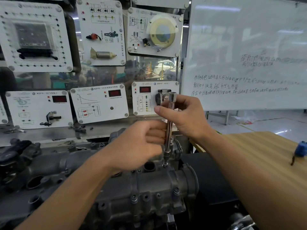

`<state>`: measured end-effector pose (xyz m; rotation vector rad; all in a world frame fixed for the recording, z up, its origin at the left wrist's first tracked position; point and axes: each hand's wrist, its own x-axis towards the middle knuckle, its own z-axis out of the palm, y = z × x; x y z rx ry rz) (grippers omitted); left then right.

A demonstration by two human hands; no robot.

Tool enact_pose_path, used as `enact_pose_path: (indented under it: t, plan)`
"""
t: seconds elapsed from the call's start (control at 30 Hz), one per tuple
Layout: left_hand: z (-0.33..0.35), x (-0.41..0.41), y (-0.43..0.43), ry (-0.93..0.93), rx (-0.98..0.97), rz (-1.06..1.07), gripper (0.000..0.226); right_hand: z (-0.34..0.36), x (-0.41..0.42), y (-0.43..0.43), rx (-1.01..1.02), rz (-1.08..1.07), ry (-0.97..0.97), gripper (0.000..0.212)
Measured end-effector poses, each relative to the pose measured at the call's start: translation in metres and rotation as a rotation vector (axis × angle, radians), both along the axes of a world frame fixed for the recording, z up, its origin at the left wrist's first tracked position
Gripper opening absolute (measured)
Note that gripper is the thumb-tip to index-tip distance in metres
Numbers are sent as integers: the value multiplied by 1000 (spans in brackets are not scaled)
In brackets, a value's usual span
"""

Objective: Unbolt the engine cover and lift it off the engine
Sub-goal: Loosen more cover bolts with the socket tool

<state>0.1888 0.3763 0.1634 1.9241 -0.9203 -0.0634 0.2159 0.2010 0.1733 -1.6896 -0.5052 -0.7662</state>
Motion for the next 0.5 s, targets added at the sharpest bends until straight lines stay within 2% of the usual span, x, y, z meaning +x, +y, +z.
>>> enact_pose_path:
  t: [0.13, 0.23, 0.4, 0.5]
  plan:
    - [-4, 8, -8, 12, -18, 91, 52, -8, -2, 20, 15, -36, 34, 10]
    - [-13, 1, -19, 119, 27, 1, 55, -7, -3, 28, 114, -69, 45, 13]
    - [-13, -7, 7, 95, -21, -30, 62, -6, -6, 18, 161, -93, 30, 21]
    - [-11, -10, -16, 73, 11, 34, 40, -10, -4, 43, 164, -149, 37, 22]
